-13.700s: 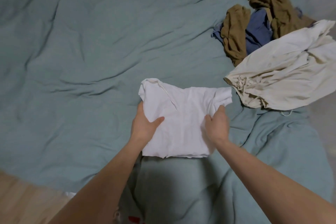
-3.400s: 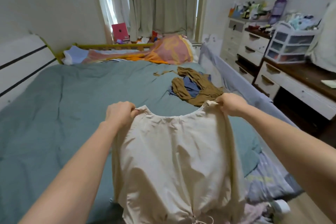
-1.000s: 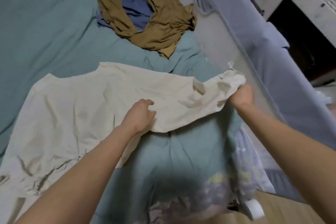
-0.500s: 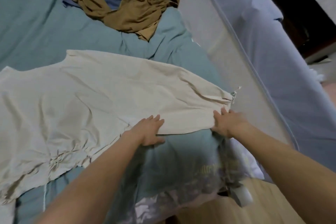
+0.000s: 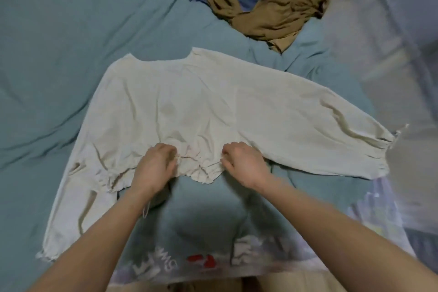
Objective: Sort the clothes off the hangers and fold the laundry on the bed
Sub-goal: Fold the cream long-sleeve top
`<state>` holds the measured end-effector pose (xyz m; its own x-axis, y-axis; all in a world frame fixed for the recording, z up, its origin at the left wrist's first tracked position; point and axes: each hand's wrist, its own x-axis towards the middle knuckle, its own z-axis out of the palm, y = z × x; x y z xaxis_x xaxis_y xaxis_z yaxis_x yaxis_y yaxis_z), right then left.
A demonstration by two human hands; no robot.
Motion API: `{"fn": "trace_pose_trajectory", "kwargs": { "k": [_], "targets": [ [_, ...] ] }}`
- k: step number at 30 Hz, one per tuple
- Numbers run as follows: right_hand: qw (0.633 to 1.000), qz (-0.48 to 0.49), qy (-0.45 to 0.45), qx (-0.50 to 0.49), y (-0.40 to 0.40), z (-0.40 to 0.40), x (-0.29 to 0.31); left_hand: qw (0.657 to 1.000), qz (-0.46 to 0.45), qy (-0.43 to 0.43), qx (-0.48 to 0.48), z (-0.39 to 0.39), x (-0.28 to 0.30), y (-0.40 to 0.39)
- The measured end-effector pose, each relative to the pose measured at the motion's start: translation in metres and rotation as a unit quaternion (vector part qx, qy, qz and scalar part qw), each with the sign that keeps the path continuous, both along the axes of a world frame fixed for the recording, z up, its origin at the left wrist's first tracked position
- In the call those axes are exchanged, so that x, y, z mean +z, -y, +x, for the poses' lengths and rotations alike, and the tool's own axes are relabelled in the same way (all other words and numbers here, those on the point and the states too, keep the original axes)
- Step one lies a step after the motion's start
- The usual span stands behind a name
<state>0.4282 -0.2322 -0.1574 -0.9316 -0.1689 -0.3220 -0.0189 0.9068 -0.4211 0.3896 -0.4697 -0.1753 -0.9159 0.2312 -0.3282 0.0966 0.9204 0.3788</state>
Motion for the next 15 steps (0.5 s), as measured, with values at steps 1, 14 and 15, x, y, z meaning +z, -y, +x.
{"fn": "trace_pose_trajectory", "kwargs": {
  "k": [1,14,15],
  "targets": [
    [1.000,0.013,-0.007,0.014,0.020,0.000,-0.010,1.000,-0.007,-0.005,0.010,0.003,-0.005,0.022],
    [0.989,0.120,-0.081,-0.012,0.083,0.015,-0.079,0.992,0.002,0.038,-0.117,0.011,-0.068,0.107],
    [0.987,0.128,-0.092,0.017,0.077,0.020,-0.076,0.992,-0.011,0.032,-0.123,0.014,-0.068,0.103]
  ]
}}
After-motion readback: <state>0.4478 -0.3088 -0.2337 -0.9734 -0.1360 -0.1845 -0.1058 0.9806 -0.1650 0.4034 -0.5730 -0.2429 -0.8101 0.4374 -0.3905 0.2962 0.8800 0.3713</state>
